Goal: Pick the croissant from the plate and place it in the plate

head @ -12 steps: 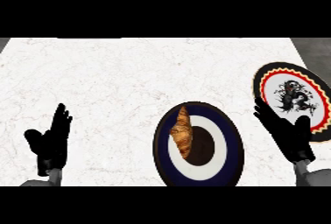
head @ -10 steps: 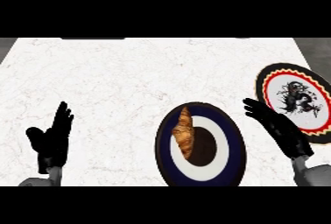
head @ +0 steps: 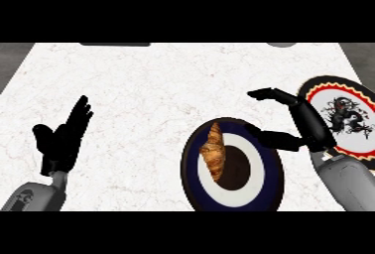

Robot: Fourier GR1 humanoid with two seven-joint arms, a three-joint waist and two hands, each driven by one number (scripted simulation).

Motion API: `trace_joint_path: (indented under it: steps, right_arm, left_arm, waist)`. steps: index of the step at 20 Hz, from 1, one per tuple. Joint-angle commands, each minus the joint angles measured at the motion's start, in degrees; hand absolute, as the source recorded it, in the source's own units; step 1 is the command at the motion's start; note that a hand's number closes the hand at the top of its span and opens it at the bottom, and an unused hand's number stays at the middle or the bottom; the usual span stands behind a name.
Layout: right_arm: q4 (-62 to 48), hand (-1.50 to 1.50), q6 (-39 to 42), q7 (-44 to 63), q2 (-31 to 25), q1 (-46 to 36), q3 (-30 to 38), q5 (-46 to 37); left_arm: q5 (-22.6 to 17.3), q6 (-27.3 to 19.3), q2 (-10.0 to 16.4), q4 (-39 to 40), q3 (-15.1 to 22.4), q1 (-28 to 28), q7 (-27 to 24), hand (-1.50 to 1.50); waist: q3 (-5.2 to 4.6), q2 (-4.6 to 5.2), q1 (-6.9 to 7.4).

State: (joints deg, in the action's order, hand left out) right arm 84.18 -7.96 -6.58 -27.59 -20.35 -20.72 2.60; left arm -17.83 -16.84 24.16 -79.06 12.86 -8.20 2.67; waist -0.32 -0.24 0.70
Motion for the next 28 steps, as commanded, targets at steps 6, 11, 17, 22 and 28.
trace_joint_path:
  steps: [6, 11, 17, 22, 28]
  right_arm:
    - [-10.57, -1.5, 1.96, -12.77, 0.73, -1.31, -6.32, -13.89]
    - [-2.57, -1.5, 4.48, -3.16, -1.26, -0.6, -8.22, -19.66]
    - [6.2, -1.5, 7.99, 6.83, -0.88, 3.59, -11.26, -26.48]
    - [2.76, -1.5, 14.73, 17.82, 4.74, -2.58, -14.34, -30.34]
    - [4.77, -1.5, 18.79, 24.35, 5.2, -3.4, -16.5, -38.27]
  left_arm:
    - [0.27, 3.52, 0.96, 0.67, -1.94, -3.72, 3.04, 0.0]
    - [-0.66, 6.25, 2.26, -0.88, -4.48, -1.1, 3.67, 0.0]
    - [2.11, 5.95, -1.09, 0.79, -3.88, -2.16, 4.37, 0.0]
    - [3.6, 5.64, -1.36, -1.26, -4.26, -1.62, 4.6, 0.0]
    - [3.95, 7.73, -1.49, -0.11, -5.83, -1.1, 4.31, 0.0]
  waist:
    - [0.31, 0.32, -0.39]
    - [0.29, 0.1, -0.67]
    - [0.29, 0.11, -1.1]
    - [0.3, 0.17, -0.6]
    - [0.31, 0.18, -0.51]
